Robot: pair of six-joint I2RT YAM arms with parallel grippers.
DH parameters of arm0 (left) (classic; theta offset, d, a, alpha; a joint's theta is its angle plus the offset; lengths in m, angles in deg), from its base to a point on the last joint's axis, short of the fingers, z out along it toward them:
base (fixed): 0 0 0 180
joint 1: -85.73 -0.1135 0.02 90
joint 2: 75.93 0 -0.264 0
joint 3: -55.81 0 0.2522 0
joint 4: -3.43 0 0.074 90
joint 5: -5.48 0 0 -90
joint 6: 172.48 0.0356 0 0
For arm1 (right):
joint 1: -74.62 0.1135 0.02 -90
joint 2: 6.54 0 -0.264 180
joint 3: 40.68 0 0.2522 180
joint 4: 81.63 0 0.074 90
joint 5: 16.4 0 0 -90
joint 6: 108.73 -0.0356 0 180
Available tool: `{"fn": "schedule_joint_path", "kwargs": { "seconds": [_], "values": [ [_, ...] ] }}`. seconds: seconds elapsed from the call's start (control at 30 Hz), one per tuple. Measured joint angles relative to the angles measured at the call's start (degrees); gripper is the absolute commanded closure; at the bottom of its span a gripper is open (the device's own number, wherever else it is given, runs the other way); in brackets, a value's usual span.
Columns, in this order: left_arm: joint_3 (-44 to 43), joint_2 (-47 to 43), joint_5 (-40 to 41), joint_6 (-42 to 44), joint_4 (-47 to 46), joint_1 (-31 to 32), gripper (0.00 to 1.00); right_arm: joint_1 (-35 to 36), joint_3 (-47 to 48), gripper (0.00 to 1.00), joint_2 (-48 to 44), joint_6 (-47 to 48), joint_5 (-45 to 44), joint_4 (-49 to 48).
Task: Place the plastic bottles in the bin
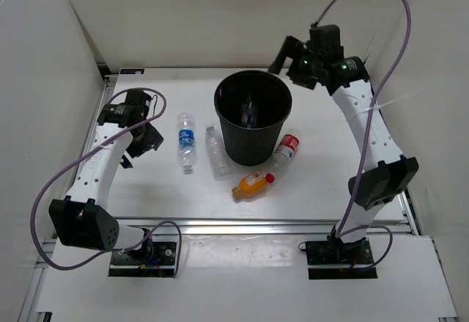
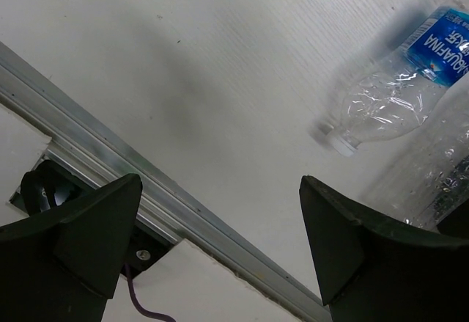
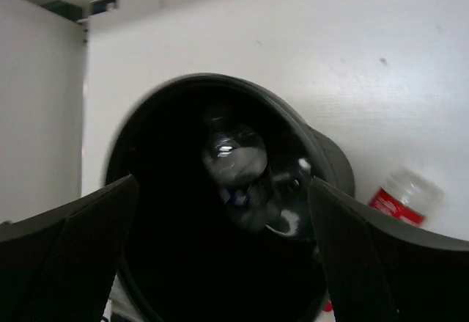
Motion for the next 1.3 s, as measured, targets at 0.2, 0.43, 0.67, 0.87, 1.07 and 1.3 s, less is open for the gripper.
{"fn": "schedule_joint_path", "kwargs": {
  "seconds": [0.2, 0.43, 0.67, 0.87, 1.07, 1.3],
  "values": [
    [2.8, -2.3, 0.0, -0.2, 0.1, 0.0, 0.0, -16.1, -22.5, 0.0, -10.2, -6.6, 2.5, -0.8],
    [5.0, -3.6, 0.0, -0.2, 0.2, 0.0, 0.0, -25.1, -40.5, 0.0, -9.3, -10.9, 9.8, -1.9],
    [6.5, -3.8, 0.0, 0.1, -0.1, 0.6, 0.0, -19.5, -42.7, 0.0, 6.6, -9.9, 15.3, -2.0],
    [9.9, -4.3, 0.0, 0.3, 0.2, 1.0, 0.0, -16.9, -41.8, 0.0, 11.0, -8.8, 17.5, -3.0],
    [10.2, -4.3, 0.0, 0.3, 0.3, 1.1, 0.0, -15.8, -40.7, 0.41, 16.3, -7.0, 17.6, -3.1],
    [10.3, -4.3, -0.1, 0.0, 0.3, 1.1, 0.0, -19.7, -46.3, 0.62, 8.0, -5.7, 11.1, -1.2]
  ]
}}
